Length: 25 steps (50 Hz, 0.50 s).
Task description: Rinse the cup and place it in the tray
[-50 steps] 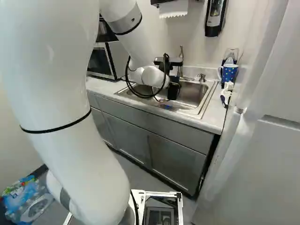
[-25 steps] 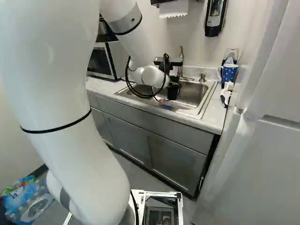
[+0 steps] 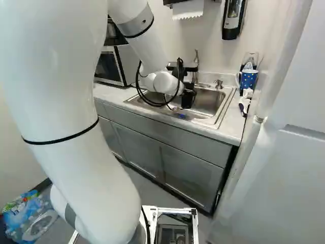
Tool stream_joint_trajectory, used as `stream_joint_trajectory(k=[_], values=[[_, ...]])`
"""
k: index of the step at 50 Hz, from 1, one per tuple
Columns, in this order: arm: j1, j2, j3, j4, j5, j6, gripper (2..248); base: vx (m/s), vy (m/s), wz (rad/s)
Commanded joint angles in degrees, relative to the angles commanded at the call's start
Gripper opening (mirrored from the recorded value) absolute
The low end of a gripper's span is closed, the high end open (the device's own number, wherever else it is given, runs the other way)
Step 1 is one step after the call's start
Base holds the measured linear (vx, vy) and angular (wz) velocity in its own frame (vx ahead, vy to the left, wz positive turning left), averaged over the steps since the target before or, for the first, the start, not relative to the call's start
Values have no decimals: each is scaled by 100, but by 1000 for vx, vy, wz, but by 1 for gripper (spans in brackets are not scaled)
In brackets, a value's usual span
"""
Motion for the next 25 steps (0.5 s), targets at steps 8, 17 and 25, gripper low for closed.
stream_joint_trajectory(k=[8, 17, 25], values=[[0, 0, 0, 0, 0, 0, 124, 0, 0, 0], [0, 0, 0, 0, 0, 0, 124, 0, 0, 0], [0, 0, 0, 0, 0, 0, 124, 0, 0, 0]])
